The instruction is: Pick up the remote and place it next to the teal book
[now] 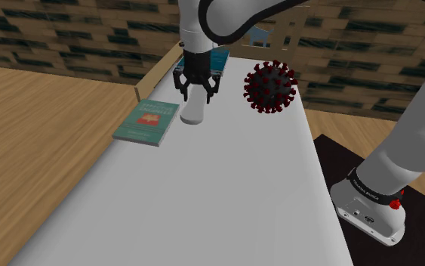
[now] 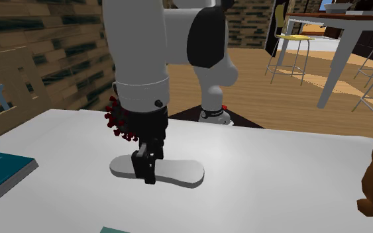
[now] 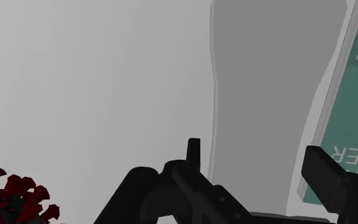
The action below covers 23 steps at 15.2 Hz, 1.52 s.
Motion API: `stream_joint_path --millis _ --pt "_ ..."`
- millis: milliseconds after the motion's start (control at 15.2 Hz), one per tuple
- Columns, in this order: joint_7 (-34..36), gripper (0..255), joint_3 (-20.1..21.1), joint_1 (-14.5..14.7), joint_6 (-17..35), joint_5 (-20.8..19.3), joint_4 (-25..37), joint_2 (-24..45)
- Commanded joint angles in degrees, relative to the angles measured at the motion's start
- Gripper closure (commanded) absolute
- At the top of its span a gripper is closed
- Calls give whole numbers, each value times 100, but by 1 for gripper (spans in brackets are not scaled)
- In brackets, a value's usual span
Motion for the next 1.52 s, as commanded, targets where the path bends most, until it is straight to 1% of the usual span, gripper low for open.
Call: stream_joint_path --millis 0,330,726,1122,1452 --pt "-296 255 -74 -187 37 112 -148 -150" --pt "-1055 255 -331 -626 85 298 -366 -376" --pt "-1893 255 -672 -1088 79 383 -405 -441" --pt "-2645 255 -1008 -1509 12 354 -204 -294" --pt "-3213 255 -1271 -1830 -95 275 152 -26"
